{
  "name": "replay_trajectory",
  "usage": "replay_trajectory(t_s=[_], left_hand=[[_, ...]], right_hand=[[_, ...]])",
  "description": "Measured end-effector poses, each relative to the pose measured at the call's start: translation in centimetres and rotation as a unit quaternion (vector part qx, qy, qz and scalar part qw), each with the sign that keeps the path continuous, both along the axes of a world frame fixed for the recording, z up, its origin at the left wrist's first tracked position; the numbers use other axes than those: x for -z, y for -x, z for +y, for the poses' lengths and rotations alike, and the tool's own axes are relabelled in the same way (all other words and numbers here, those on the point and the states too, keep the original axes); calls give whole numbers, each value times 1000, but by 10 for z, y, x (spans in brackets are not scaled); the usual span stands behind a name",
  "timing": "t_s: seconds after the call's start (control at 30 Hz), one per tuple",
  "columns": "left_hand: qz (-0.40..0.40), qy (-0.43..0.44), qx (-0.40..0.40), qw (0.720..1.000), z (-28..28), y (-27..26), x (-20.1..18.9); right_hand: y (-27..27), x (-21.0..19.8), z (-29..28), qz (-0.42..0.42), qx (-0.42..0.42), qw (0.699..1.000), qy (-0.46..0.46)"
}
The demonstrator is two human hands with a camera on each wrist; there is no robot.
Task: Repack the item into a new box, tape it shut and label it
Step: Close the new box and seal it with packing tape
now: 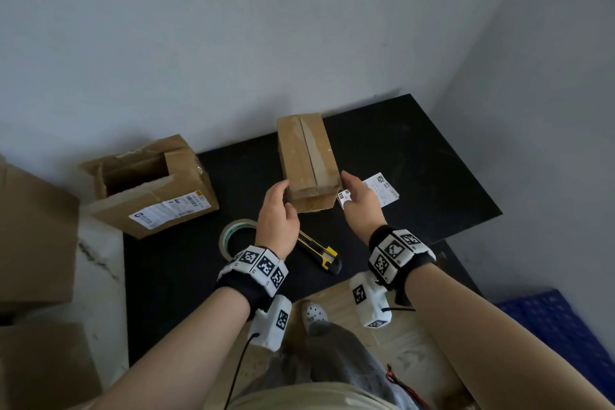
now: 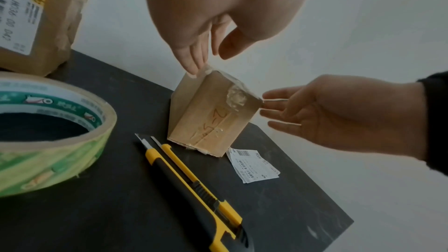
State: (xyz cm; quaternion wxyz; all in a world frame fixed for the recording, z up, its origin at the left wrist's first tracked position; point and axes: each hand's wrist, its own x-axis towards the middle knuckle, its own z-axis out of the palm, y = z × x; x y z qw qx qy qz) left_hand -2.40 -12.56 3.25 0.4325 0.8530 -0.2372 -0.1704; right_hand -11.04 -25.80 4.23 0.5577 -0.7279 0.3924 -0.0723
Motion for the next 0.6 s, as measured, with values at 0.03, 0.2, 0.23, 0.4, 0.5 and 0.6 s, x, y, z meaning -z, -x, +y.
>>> replay_trajectory(t_s=[0.03, 0.2, 0.23, 0.4, 0.5, 0.6], left_hand=[[25, 5, -2, 1000, -2, 0, 0], [121, 56, 0, 991, -10, -6, 6], [143, 74, -5, 987, -11, -7, 7], [253, 102, -16, 962, -18, -11, 10], [246, 100, 15, 964, -13, -18, 15], [153, 69, 54, 984, 1, -30, 16]], right_hand=[[-1, 2, 0, -19, 10, 999, -27], [-5, 5, -3, -44, 23, 996, -76], [-5, 5, -4, -46, 20, 996, -76], [-9, 16, -7, -38, 11, 996, -77], [-7, 21, -18, -29, -15, 998, -45], [-2, 22, -39, -1, -59, 995, 75]])
